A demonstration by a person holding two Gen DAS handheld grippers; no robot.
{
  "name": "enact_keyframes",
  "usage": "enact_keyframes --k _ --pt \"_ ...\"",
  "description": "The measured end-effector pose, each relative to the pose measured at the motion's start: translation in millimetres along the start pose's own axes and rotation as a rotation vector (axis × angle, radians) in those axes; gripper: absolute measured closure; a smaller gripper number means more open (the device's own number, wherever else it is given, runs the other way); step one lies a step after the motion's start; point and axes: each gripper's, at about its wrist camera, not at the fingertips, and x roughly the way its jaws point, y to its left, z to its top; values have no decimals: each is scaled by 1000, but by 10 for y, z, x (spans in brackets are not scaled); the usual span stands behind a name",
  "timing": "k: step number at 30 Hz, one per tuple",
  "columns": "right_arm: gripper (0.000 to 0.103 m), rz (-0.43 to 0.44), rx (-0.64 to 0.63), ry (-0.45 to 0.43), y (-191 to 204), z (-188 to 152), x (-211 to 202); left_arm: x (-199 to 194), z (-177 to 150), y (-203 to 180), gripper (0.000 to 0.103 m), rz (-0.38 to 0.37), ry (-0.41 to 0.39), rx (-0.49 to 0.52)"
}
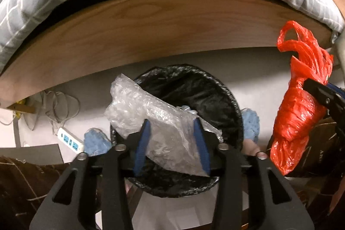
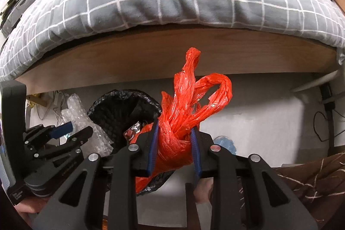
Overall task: Collect trash
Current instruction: 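Open the left tool to drop the bubble wrap into the bin, then open the right tool to drop the red bag into the bin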
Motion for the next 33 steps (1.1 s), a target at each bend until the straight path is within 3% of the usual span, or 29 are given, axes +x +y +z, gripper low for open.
enact_keyframes --k 2,8,13,26,33 --pt "77 0 -15 7 57 4 29 7 -24 46 38 17 -2 -8" --pt "77 23 -57 21 279 11 101 -39 -77 238 18 45 -9 -42" --pt "77 47 -97 26 519 8 108 -214 -100 466 9 37 -40 -96" --pt "76 67 -169 49 997 -58 144 -363 -219 932 6 55 -60 -171" --pt "61 36 -216 24 1141 -98 143 -383 -221 990 6 52 -72 -196"
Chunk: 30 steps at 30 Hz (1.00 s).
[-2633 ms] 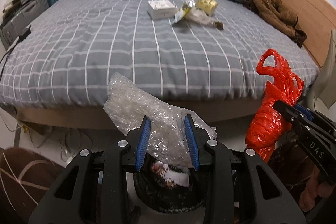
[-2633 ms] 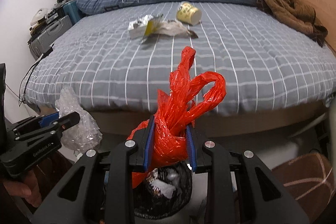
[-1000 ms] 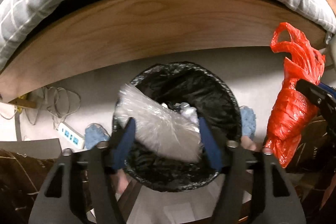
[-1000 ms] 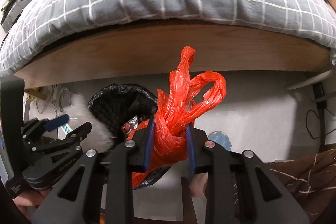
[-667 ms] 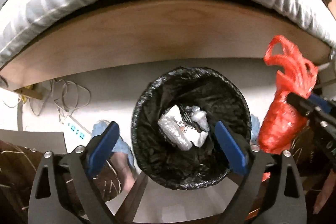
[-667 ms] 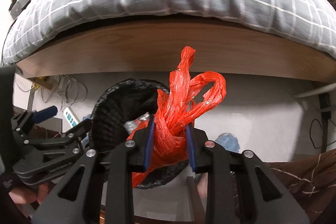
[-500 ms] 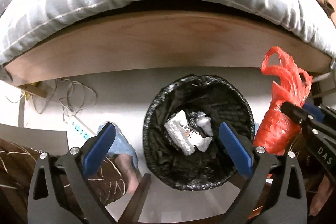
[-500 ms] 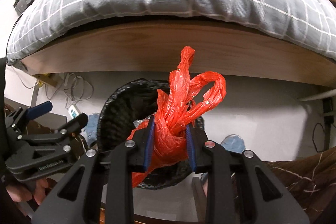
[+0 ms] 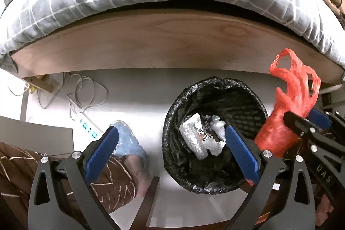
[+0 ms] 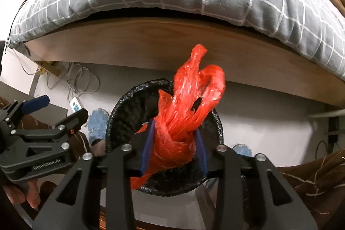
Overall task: Collect trash
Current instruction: 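Open the right tool to drop the red bag into the bin, then move both open tools back over the bed toward the white box and tissue bag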
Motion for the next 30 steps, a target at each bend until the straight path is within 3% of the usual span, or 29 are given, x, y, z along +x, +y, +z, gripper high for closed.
enact_keyframes --k 10,18,23,30 --pt "37 -39 14 -119 -246 53 -406 -303 101 -49 6 -3 -103 11" --pt "15 -112 16 -295 -376 233 -828 -617 230 -66 6 -39 -201 5" --pt "8 -127 48 -390 -477 319 -1056 -809 373 -133 6 -50 -272 16" --pt "7 -151 84 -466 -619 449 -1271 -1034 618 -236 6 -38 -363 33"
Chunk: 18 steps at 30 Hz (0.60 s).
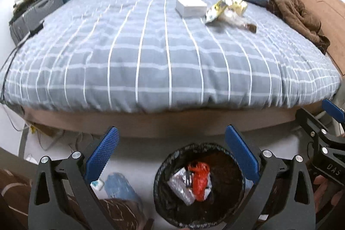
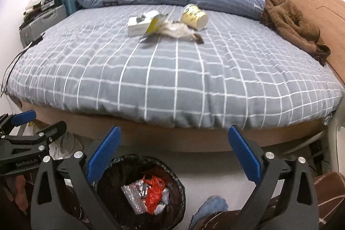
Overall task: Collect trash
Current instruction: 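Move both open tools back over the bed toward the white box and tissue bag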
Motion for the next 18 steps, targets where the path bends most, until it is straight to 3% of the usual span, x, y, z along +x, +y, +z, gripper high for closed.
enact_keyframes --k 8,18 --pt "7 -25 4 -63 -146 335 67 56 355 -14 6 -17 -24 -31" --pt "8 -4 7 -98 -199 939 464 251 1002 -48 6 2 -73 -35"
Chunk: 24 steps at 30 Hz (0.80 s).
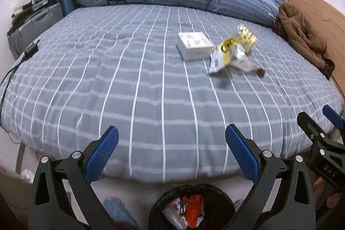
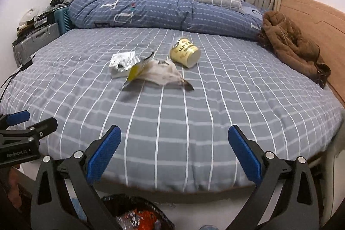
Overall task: Collect trash
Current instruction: 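Move both open tools back over the bed toward the white box and tissue bag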
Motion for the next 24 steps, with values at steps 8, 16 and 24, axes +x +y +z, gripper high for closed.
enact_keyframes --k 8,16,24 --pt "8 2 -1 4 -46 375 446 424 524 -75 6 -4 -2 0" --pt "8 -12 16 32 -220 730 1052 912 951 -168 6 3 4 8" --pt "8 23 17 83 -245 981 1591 1335 1280 -334 6 7 14 20"
